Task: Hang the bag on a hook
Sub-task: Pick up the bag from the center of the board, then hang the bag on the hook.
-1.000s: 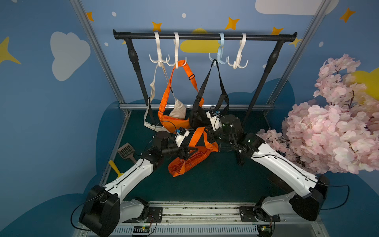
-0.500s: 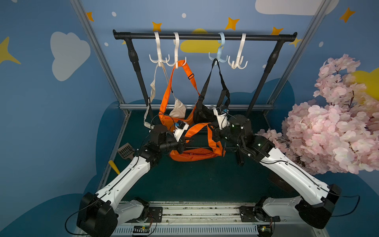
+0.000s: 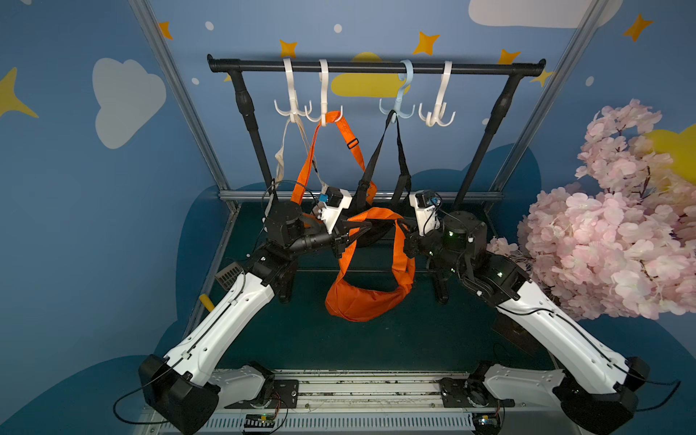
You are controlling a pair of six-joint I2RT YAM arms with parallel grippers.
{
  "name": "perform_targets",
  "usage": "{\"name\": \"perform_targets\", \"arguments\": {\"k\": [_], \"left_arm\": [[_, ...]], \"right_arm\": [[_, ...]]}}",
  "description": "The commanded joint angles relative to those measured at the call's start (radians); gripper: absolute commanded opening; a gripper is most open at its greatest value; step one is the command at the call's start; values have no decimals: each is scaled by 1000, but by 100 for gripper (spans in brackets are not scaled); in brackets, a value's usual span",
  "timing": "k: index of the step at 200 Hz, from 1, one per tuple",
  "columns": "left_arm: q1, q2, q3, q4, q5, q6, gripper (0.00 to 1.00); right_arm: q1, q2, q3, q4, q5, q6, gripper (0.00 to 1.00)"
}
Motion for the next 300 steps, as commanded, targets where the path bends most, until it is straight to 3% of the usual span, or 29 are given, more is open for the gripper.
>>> {"name": "perform_targets", "arguments": {"k": [1,78,137,149,179,233,300], "left_arm": [[-33,52,112,26,56,-13,4],[-67,406,643,-90,117,-127,4],[-75,825,1309,-234,215,-285,4],[-74,887,1393,-212,217,-325,4],[-74,937,1416,-68,195,-414,4],[-84,1009,1485,12,125,-466,4],[-94,1022,1487,34,94,-465,4]], "right_arm": [[-7,-40,71,27,69,-62,0],[-73,3,256,123,202,-223,0],[-168,107,444,186,190,-319,0],[-182,127,485,188,189,-328,0],[-212,174,554,218,189,-359,0],[-306,268,687,199,175,-407,0],[-459,402,883,108,-8,-327,0]]}}
